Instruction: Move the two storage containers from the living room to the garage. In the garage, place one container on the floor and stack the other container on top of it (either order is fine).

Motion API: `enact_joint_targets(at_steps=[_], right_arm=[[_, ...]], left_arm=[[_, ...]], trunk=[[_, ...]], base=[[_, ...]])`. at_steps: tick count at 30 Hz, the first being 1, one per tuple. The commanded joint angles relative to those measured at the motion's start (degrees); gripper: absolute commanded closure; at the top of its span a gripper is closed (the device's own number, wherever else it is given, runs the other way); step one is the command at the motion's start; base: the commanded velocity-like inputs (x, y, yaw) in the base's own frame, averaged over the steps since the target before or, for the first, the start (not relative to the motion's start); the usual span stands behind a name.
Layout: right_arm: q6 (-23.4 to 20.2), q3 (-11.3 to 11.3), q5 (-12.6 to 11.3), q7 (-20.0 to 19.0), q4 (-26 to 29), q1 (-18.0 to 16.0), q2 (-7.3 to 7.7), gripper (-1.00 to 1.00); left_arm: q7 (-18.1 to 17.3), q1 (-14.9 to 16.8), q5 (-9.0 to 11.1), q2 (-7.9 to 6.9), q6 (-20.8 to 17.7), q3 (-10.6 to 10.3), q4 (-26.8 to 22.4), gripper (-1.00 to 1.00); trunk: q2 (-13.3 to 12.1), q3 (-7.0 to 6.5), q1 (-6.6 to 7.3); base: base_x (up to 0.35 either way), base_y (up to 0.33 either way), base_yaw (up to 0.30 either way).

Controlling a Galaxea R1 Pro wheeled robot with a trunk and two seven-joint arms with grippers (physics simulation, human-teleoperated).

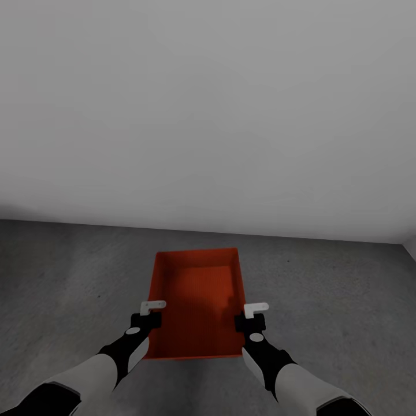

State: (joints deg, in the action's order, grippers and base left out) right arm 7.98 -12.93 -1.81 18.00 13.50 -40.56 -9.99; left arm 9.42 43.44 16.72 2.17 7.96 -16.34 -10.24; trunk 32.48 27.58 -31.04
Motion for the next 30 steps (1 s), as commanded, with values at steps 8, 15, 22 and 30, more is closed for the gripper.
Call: enact_joint_targets(at_steps=[8,15,22,30], right_arm=[[0.3,0.3,-1.2,0.2,-1.2,0.0,0.76,1.00],[0.3,0.3,-1.2,0.2,-1.2,0.0,0.76,1.00],[0.4,0.3,-1.2,0.2,-1.2,0.0,0.71,1.00],[0.4,0.3,-1.2,0.2,-1.3,0.0,0.75,1.00]], left_arm=[[0.4,0.1,-0.3,0.23,0.2,-0.2,-0.8,1.00],[0.4,0.1,-0.4,0.22,0.2,-0.1,-0.8,1.00],[0.4,0.1,-0.3,0.21,0.2,-0.1,-0.7,1.00],[0.5,0.1,-0.3,0.21,0.1,-0.1,-0.3,1.00]], trunk=[[0.1,0.06,-0.02],[0.1,0.06,-0.02],[0.1,0.06,-0.02],[0.1,0.06,-0.02]], base=[[0.000,0.000,0.000],[0.000,0.000,0.000],[0.000,0.000,0.000],[0.000,0.000,0.000]])
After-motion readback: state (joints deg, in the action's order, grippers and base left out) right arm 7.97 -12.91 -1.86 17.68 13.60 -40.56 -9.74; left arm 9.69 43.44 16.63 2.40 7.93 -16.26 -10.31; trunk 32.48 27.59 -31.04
